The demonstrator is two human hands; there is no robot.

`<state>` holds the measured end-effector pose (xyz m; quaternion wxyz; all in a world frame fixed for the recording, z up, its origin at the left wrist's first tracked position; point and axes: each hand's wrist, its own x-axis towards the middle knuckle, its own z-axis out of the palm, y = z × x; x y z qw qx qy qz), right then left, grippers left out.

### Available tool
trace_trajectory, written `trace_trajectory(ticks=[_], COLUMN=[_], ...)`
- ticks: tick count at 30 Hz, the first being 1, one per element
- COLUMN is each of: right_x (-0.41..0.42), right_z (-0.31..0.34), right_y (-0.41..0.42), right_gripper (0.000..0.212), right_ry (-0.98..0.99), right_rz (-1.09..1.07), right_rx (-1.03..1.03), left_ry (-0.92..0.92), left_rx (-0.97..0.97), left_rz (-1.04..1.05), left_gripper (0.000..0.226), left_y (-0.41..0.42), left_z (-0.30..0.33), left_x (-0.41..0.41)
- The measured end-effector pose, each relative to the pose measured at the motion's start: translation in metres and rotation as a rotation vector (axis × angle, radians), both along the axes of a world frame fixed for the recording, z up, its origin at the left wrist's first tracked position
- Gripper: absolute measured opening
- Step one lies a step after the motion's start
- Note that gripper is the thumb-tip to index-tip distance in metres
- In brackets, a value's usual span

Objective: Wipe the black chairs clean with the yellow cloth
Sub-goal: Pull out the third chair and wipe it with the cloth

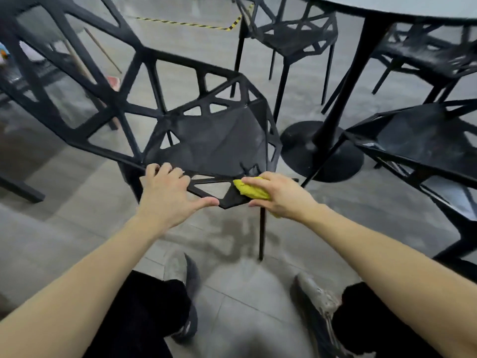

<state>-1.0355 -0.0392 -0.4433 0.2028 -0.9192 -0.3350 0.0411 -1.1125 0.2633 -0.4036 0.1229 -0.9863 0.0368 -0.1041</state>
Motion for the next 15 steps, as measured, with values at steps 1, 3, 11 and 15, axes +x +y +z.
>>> trace_trajectory(ticks=[1,3,11,15], right_x=[0.002,0.0,0.006,0.011], right_z=[0.012,0.029,0.043,0.058], right_y=[-0.016,-0.051,-0.114,-0.116], right_gripper=[0.07,0.073,0.072,0.069], right_ry=[0.034,0.11,0.531,0.614], right_rz=[-0.044,-0.183,-0.754,-0.826], right_rx=[-0.044,-0.051,0.08,0.228], left_ry=[-0.013,-0.05,-0.017,0.057], left_rx=[-0.021,-0.04,-0.021,-0.043], left_rz=[0.013,0.016,0.1,0.154], left_gripper=[0.11,0.106,0.113,0.112], left_y=[-0.014,-0.037,-0.098,-0.141], left_z=[-0.002,-0.004,-0.003,0.001], left_x=[0.007,0.022,0.108,0.144])
